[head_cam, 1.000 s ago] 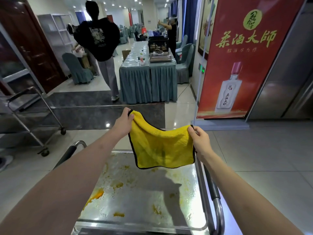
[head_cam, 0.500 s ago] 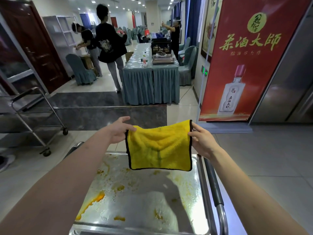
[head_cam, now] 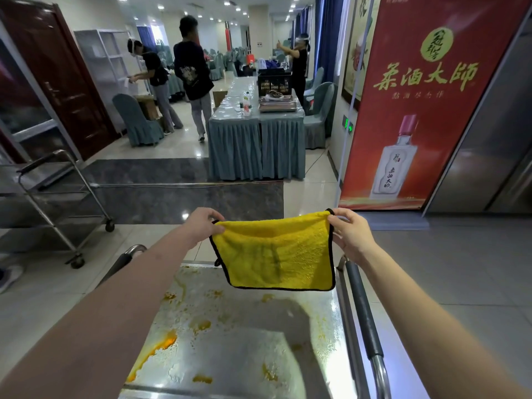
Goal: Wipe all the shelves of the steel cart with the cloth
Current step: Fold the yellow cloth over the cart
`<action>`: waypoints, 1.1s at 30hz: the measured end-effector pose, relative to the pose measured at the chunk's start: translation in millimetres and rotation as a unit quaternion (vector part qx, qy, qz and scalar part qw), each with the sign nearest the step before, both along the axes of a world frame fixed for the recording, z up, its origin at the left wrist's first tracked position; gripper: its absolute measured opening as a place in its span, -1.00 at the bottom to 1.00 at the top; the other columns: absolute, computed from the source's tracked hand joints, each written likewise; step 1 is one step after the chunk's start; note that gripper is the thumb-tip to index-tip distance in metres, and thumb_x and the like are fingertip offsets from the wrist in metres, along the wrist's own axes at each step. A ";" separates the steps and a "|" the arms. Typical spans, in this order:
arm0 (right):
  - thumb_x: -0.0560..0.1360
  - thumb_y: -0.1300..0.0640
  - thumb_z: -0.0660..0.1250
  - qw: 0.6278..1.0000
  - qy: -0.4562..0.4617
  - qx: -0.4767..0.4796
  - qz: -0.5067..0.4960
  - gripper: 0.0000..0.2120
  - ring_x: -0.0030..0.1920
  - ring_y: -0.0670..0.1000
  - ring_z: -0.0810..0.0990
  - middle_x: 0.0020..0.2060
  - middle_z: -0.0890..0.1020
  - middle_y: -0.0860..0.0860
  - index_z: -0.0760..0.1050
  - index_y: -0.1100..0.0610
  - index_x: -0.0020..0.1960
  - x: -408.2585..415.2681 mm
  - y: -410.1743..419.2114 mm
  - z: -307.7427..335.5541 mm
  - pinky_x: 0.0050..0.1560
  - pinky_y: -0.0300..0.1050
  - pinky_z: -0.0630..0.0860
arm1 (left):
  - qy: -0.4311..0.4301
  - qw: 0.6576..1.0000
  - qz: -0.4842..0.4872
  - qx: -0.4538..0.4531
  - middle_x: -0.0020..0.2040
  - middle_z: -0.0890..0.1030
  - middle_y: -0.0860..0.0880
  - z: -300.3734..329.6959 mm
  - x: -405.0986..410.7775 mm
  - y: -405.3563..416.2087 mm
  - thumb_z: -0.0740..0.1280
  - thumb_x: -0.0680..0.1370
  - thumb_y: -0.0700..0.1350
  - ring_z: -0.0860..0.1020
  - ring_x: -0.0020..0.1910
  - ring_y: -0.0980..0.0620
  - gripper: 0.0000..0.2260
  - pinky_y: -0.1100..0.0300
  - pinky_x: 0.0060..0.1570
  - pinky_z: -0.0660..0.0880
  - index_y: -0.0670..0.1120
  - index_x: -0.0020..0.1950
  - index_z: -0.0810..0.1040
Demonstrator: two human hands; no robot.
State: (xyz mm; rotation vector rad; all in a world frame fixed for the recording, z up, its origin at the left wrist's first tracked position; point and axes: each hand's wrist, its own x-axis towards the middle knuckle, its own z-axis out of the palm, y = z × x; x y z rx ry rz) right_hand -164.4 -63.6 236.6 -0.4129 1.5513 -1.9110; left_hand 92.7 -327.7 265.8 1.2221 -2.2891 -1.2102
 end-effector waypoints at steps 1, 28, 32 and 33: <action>0.66 0.29 0.34 1.000 0.015 0.012 0.005 -0.94 -0.19 0.05 0.64 -0.11 0.65 0.14 0.54 0.18 0.11 0.1 -0.7 1.8 -0.25 -0.14 0.63 | -0.005 1.000 0.003 -0.025 0.11 0.61 -0.09 1.3 -0.7 1.1 0.50 0.52 -0.24 0.54 0.22 -0.10 -0.88 0.01 0.18 0.54 -0.06 -0.01 0.63; 0.44 0.26 0.60 0.925 0.326 0.183 0.076 -0.50 0.16 0.04 0.62 0.16 0.65 0.05 0.62 0.10 0.35 -31.4 -2.2 49.1 0.18 -0.09 0.54 | 0.057 0.998 0.002 -0.040 -0.03 0.70 0.00 27.6 -5.2 -5.0 0.52 0.50 -0.21 0.64 0.08 -0.03 -0.82 -0.01 0.20 0.57 0.04 0.03 0.70; 0.47 0.17 0.59 0.893 0.388 0.221 0.057 -0.58 0.20 0.06 0.59 0.16 0.66 0.05 0.65 0.06 0.31 -33.5 -3.5 46.8 0.27 0.06 0.56 | 0.055 0.993 -0.001 -0.104 -0.04 0.69 0.05 30.4 -7.2 -4.2 0.47 0.55 -0.16 0.61 0.05 0.04 -0.86 0.10 0.11 0.52 0.07 0.03 0.70; 0.49 0.15 0.58 0.887 0.402 0.224 0.048 -0.62 0.21 0.06 0.58 0.16 0.66 0.04 0.66 0.06 0.29 -34.6 -3.5 46.0 0.25 0.05 0.55 | 0.052 0.992 -0.005 -0.115 -0.04 0.69 0.05 31.4 -8.2 -4.2 0.47 0.55 -0.15 0.60 0.04 0.05 -0.87 0.10 0.10 0.51 0.07 0.03 0.70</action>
